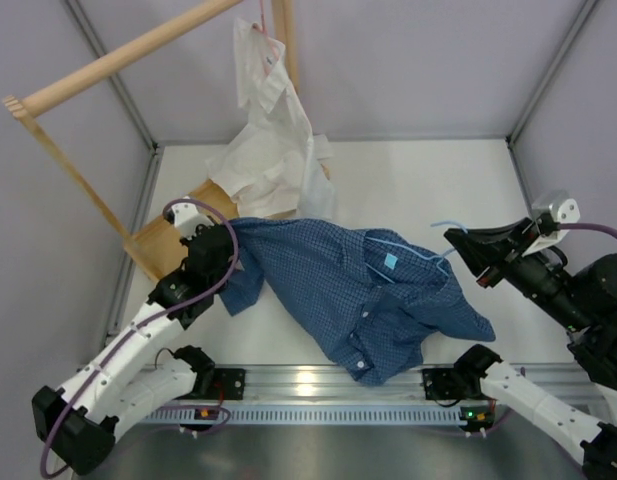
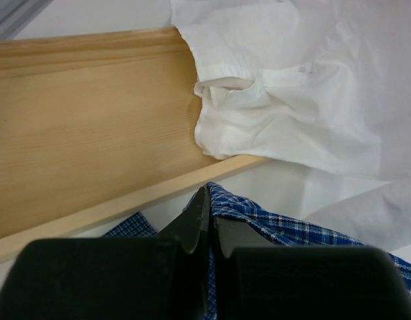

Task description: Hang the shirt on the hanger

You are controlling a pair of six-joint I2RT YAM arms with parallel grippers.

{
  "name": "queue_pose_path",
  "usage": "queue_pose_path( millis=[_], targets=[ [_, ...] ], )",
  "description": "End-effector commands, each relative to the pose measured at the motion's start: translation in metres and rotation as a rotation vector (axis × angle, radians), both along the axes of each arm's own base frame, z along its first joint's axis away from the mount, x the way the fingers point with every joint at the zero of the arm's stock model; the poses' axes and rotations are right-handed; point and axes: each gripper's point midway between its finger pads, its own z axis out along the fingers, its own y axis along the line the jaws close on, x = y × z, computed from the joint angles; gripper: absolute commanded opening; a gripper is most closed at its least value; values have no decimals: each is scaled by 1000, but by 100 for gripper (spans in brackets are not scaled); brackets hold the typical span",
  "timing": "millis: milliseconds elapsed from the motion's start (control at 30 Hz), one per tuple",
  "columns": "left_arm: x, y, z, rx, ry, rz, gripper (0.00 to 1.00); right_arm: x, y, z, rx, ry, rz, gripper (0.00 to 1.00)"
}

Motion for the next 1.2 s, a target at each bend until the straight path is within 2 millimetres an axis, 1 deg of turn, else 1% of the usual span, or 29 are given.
queue_pose_path(
  millis=[0, 33, 100, 200, 267, 300, 367, 400, 433, 467, 500, 533, 567, 667, 700, 733, 800, 867, 900, 933, 967, 1000, 1033, 1067, 1100, 1133, 1167],
  targets=[
    [1, -10, -8, -39, 42, -93, 0, 3, -6, 12, -4, -34, -35, 0],
    [2, -15, -7, -52, 35, -115, 0, 2, -2, 13, -3, -31, -16, 0],
    [3, -24, 3, -82, 0, -165, 0, 5, 9, 16, -8, -17, 28, 0],
    [1, -24, 15, -70, -22, -182, 0, 6, 19, 28, 0, -28, 63, 0],
    [-1, -23, 31, -70, -59, -195, 0, 8, 21, 35, 4, -41, 69, 0],
    [-4, -26, 37, -58, -72, -230, 0, 7, 24, 44, 10, -52, 86, 0],
    [-9, -27, 64, -68, -137, -262, 0, 6, 30, 52, 12, -58, 118, 0],
    [-12, -26, 72, -50, -156, -275, 0, 7, 38, 56, 7, -57, 147, 0],
    [-14, -25, 80, -46, -174, -282, 0, 9, 40, 57, 7, -52, 152, 0],
    [-19, -20, 96, -59, -216, -272, 0, 12, 44, 57, 7, -45, 155, 0],
    [-22, -16, 99, -57, -216, -259, 0, 19, 49, 50, -7, -26, 153, 0],
    [-27, -7, 106, -63, -238, -226, 0, 23, 51, 47, -12, -19, 151, 0],
    [-30, -3, 111, -67, -249, -215, 0, 32, 57, 38, -24, 0, 147, 0],
    [-42, 12, 120, -82, -288, -169, 0, 44, 65, 27, -37, 23, 141, 0],
    [-44, 14, 120, -86, -295, -162, 0, 50, 70, 21, -48, 38, 140, 0],
    [-48, 18, 122, -89, -306, -157, 0, 52, 72, 19, -46, 44, 140, 0],
    [-51, 24, 121, -86, -308, -128, 0, 56, 77, 20, -30, 40, 145, 0],
    [-50, 32, 115, -69, -290, -82, 0, 54, 78, 29, 8, 20, 154, 0],
    [-49, 36, 110, -53, -268, -61, 0, 50, 76, 40, 45, -17, 161, 0],
    [-46, 38, 103, -35, -233, -35, 12, 45, 74, 48, 75, -34, 169, 0],
    [-46, 42, 92, -10, -181, -12, 31, 40, 73, 54, 93, -56, 182, 0],
    [-44, 43, 87, 10, -151, -3, 52, 28, 70, 65, 122, -98, 210, 0],
    [-41, 38, 89, 21, -126, -17, 97, 23, 68, 69, 132, -108, 224, 0],
    [-41, 35, 85, 36, -93, -41, 98, 14, 64, 77, 144, -131, 235, 0],
    [-41, 20, 90, 20, -87, -125, 98, 12, 62, 79, 142, -135, 237, 0],
    [-44, 10, 108, -7, -119, -190, 98, 11, 61, 75, 129, -126, 233, 0],
    [-48, -1, 119, -36, -140, -261, 98, 13, 56, 76, 128, -126, 205, 0]
  ],
)
